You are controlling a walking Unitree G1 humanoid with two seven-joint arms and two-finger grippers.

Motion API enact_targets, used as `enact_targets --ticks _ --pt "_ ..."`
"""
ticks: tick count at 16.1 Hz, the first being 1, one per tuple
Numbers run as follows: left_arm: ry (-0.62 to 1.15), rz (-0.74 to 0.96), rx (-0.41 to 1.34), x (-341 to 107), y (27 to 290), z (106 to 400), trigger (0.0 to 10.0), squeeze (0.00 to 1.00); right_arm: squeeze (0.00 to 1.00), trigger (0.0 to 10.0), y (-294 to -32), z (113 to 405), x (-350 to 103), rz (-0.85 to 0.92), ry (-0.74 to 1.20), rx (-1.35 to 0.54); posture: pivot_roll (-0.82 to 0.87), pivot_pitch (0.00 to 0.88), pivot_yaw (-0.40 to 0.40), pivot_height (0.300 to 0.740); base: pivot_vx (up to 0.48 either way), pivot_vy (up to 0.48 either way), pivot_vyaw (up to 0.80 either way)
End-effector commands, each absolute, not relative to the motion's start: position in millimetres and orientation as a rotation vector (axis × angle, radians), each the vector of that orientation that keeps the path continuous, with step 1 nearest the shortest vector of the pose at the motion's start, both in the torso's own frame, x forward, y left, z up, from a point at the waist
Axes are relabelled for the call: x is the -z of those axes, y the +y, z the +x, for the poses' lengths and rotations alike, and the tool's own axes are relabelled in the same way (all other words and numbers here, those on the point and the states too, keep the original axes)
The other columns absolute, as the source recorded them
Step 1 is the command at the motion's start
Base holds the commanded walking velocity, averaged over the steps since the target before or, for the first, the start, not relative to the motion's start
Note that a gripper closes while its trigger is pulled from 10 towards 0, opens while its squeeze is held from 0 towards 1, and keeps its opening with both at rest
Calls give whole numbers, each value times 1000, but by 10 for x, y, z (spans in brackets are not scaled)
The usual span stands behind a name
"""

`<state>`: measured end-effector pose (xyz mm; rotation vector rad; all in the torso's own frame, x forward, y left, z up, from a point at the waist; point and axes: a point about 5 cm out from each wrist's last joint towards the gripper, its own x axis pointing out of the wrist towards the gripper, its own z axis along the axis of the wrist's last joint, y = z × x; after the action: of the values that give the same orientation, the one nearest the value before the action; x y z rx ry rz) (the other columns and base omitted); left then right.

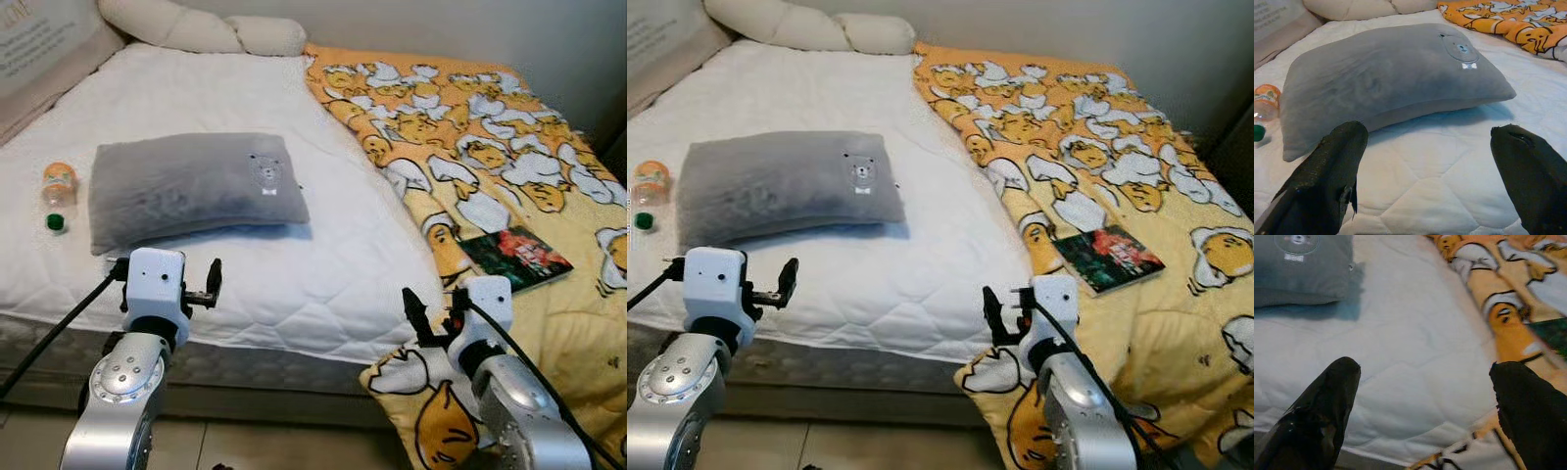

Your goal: Clean up the room

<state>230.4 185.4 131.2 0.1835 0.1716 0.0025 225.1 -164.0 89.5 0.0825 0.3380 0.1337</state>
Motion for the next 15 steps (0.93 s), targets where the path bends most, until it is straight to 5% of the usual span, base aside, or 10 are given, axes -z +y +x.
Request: enact_targets --ticks 1,15 --pt "157 203 4 -1362 1844 2317 10000 1000 0 10000 -1626 2256 -927 112 331 -146 -10 0 -58 740 0 289 0" --pt "156 224 -4 -1415 1881 2354 10000 1000 0 10000 -1539 2286 -989 106 316 -204 -8 0 -48 740 0 298 0"
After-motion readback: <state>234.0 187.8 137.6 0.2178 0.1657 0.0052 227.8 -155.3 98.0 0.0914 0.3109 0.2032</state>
